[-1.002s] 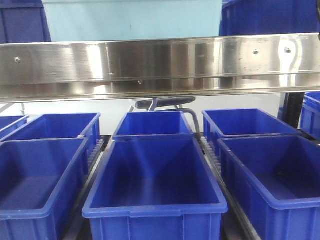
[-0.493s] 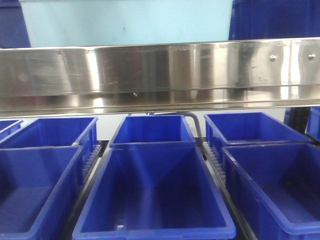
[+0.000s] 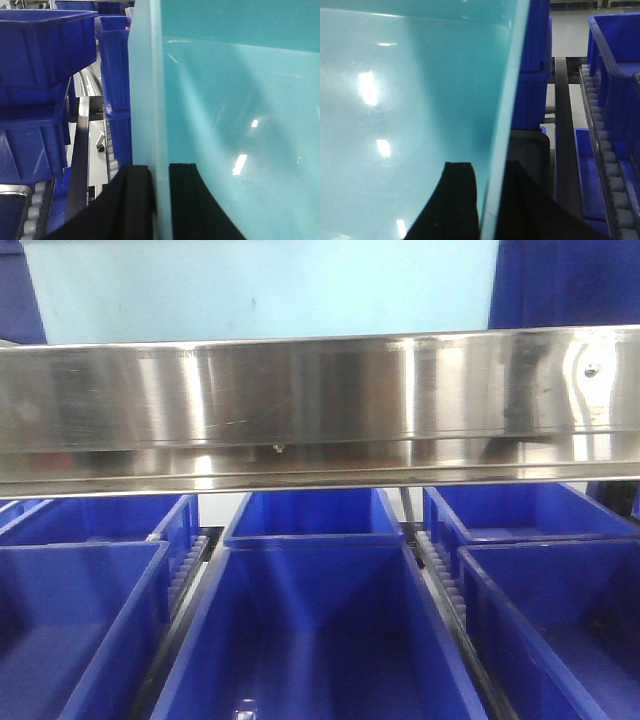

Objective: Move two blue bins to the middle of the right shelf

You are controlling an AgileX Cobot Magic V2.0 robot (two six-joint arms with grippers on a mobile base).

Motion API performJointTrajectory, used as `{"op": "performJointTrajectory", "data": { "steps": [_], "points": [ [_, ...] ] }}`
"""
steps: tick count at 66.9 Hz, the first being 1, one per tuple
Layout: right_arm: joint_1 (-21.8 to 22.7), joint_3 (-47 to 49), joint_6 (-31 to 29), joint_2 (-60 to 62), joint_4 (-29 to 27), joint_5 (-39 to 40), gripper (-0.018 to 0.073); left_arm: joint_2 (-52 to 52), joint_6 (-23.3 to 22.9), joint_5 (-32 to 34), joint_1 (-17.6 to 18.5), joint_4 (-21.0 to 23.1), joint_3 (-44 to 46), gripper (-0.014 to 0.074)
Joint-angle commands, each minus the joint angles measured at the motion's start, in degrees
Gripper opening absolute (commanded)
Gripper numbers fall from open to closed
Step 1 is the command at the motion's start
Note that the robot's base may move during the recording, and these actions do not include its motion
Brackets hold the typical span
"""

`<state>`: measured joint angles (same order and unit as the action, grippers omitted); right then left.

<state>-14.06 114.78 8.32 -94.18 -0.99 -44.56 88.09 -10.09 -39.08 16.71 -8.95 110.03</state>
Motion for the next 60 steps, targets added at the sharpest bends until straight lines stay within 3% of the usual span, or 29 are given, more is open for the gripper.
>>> {"op": "performJointTrajectory", "data": {
  "steps": [1, 60],
  "points": [
    [-0.40, 0.55, -1.05, 0.53, -2.42, 2.70, -0.0167, -0.86, -0.22, 4.21, 0.60, 3.24, 0.98, -0.0111],
    [-0.40, 0.55, -1.05, 0.53, -2.51, 2.70, -0.0167, -0.86, -0.22, 4.31, 0.60, 3.26, 0.98, -0.0111]
  ]
}}
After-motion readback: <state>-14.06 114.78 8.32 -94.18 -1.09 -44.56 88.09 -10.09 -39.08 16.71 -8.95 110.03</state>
